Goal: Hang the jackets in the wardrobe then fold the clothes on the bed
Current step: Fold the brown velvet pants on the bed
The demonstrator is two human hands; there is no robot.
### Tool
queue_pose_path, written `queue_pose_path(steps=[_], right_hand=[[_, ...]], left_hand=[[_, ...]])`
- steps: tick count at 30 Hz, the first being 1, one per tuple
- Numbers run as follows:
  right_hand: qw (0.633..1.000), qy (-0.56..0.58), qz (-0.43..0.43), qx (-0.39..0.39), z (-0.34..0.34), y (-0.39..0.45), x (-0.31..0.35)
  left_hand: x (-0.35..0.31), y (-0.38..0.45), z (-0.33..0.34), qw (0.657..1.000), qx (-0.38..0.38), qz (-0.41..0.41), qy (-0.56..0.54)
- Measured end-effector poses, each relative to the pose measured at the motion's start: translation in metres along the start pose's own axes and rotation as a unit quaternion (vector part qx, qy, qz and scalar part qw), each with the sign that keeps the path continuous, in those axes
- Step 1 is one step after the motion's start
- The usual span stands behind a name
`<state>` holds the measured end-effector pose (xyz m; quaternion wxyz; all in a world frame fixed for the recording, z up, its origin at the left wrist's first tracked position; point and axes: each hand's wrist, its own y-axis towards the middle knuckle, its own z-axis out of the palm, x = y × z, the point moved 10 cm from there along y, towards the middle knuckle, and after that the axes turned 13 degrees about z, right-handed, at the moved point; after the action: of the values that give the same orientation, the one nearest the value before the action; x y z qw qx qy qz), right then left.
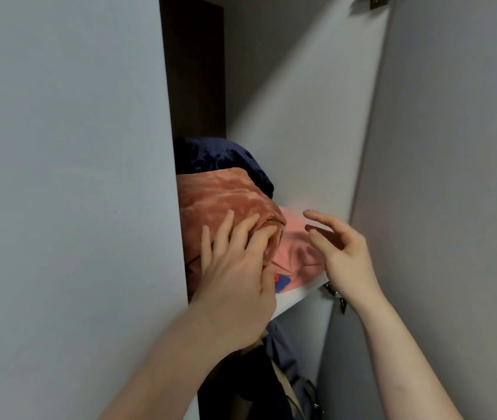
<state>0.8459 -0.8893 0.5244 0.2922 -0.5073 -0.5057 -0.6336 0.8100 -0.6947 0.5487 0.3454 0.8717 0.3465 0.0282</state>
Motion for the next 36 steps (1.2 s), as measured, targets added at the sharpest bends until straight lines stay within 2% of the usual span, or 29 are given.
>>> queue_pose_path(steps=[6, 11, 16, 24, 31, 33, 36], right_hand=[[0.994, -0.075, -0.017, -0.081, -0.038, -0.072, 0.014], [0.973, -0.118, -0.047, -0.193, -0.06, -0.141, 0.041], [0.949, -0.159, -0.046, -0.268, -0.065, -0.21, 0.058], [0.872, -0.176, -0.05, -0.455, -0.107, -0.297, 0.065], [0.809, -0.221, -0.069, -0.541, -0.129, -0.306, 0.079], [0.818, -0.193, -0.053, -0.54, -0.139, -0.3, 0.074], [0.862, -0.122, 0.002, -0.492, -0.143, -0.284, 0.053]], left_hand=[[-0.014, -0.019, 0.004, 0.995, -0.001, 0.078, -0.059], [-0.024, -0.045, -0.005, 0.977, -0.005, 0.139, -0.162], [-0.025, -0.073, -0.008, 0.958, 0.01, 0.186, -0.219], [-0.021, -0.101, -0.008, 0.951, 0.039, 0.188, -0.244], [-0.011, -0.111, -0.017, 0.947, 0.025, 0.172, -0.27], [-0.008, -0.115, -0.015, 0.948, 0.03, 0.164, -0.273], [-0.007, -0.118, -0.014, 0.948, 0.033, 0.161, -0.272]])
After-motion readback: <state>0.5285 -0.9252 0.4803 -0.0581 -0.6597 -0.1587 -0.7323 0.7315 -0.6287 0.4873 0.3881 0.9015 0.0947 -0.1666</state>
